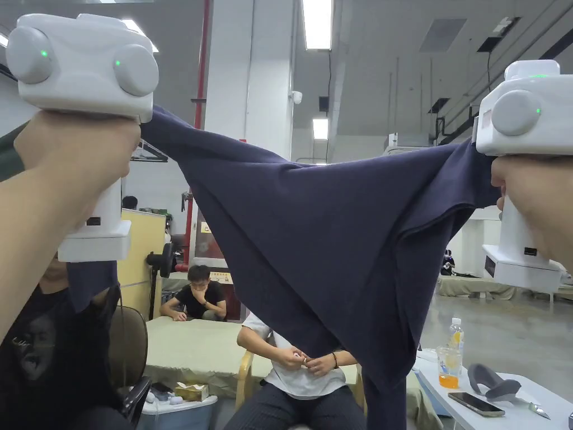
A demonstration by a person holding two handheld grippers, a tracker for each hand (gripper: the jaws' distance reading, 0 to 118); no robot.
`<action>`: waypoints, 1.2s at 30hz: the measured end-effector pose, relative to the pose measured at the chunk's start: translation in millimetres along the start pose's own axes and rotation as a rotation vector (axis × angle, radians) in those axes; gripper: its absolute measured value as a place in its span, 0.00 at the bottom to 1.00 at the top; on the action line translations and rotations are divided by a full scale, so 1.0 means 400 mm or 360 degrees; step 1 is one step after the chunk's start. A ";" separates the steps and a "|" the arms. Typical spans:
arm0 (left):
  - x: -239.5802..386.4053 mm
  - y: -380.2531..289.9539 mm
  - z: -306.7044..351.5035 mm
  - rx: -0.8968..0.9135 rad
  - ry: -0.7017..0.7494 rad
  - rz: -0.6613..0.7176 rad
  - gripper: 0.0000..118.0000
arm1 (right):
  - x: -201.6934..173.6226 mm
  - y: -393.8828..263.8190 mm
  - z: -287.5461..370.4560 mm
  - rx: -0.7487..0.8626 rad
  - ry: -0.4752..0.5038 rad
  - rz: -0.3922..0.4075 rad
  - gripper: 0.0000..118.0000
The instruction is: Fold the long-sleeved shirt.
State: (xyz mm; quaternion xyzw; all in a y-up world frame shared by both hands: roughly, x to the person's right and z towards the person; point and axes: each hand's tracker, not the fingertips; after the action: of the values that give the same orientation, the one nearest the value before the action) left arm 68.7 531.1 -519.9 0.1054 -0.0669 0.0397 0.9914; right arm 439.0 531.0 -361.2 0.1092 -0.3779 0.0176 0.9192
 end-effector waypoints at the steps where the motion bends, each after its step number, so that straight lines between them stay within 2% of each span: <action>1: 0.003 -0.016 -0.005 0.0002 0.0015 -0.0035 0.15 | -0.005 -0.018 -0.001 0.0000 0.0011 -0.0009 0.13; 5: -0.015 -0.116 -0.005 -0.0076 -0.0053 -0.0001 0.15 | -0.012 -0.136 0.016 -0.0059 0.0057 0.0059 0.13; 8: -0.014 -0.222 0.005 -0.0197 -0.0039 -0.0120 0.15 | 0.008 -0.254 0.028 -0.0197 0.0085 0.0061 0.13; 9: -0.015 -0.265 0.013 -0.0244 -0.0082 -0.0098 0.15 | 0.014 -0.298 0.039 -0.0232 0.0084 0.0068 0.13; 11: -0.022 -0.368 0.067 -0.0235 -0.0107 -0.0126 0.15 | 0.023 -0.392 0.078 -0.0290 0.0114 0.0126 0.13; 12: -0.024 -0.417 0.091 -0.0297 -0.0169 -0.0068 0.15 | 0.029 -0.432 0.098 -0.0321 0.0136 0.0128 0.13; 14: -0.037 -0.517 0.151 -0.0344 -0.0152 -0.0121 0.15 | 0.051 -0.525 0.147 -0.0415 0.0182 0.0062 0.13; 15: -0.045 -0.569 0.177 -0.0447 -0.0192 -0.0110 0.15 | 0.062 -0.563 0.171 -0.0451 0.0185 0.0079 0.13; 17: -0.069 -0.667 0.244 -0.0513 -0.0182 -0.0209 0.15 | 0.095 -0.653 0.238 -0.0524 0.0220 0.0122 0.13; 20: -0.127 -0.794 0.342 -0.0660 -0.0222 -0.0192 0.15 | 0.154 -0.771 0.356 -0.0633 0.0285 0.0201 0.13; 24: -0.184 -0.940 0.493 -0.0808 -0.0276 -0.0371 0.15 | 0.233 -0.905 0.535 -0.0732 0.0366 0.0216 0.13; 26: -0.206 -1.015 0.581 -0.0908 -0.0329 -0.0407 0.15 | 0.266 -0.968 0.626 -0.0769 0.0383 0.0278 0.13; 27: -0.215 -1.056 0.624 -0.1021 -0.0378 -0.0510 0.15 | 0.279 -0.997 0.675 -0.0803 0.0389 0.0345 0.13; 29: -0.238 -1.125 0.704 -0.1136 -0.0402 -0.0607 0.15 | 0.308 -1.045 0.754 -0.0867 0.0429 0.0340 0.13; 32: -0.272 -1.193 0.812 -0.1317 -0.0462 -0.0627 0.15 | 0.360 -1.106 0.860 -0.1041 0.0508 0.0287 0.13; 36: -0.324 -1.253 0.931 -0.1505 -0.0534 -0.0687 0.15 | 0.409 -1.154 0.977 -0.1202 0.0582 0.0366 0.13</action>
State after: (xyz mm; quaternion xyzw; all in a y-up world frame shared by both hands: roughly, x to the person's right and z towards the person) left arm -59.1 -45.4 -279.3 -0.3357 -0.2115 -0.2165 0.8920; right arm 339.0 -11.2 -63.4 -0.2825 -0.1983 -0.0004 0.9386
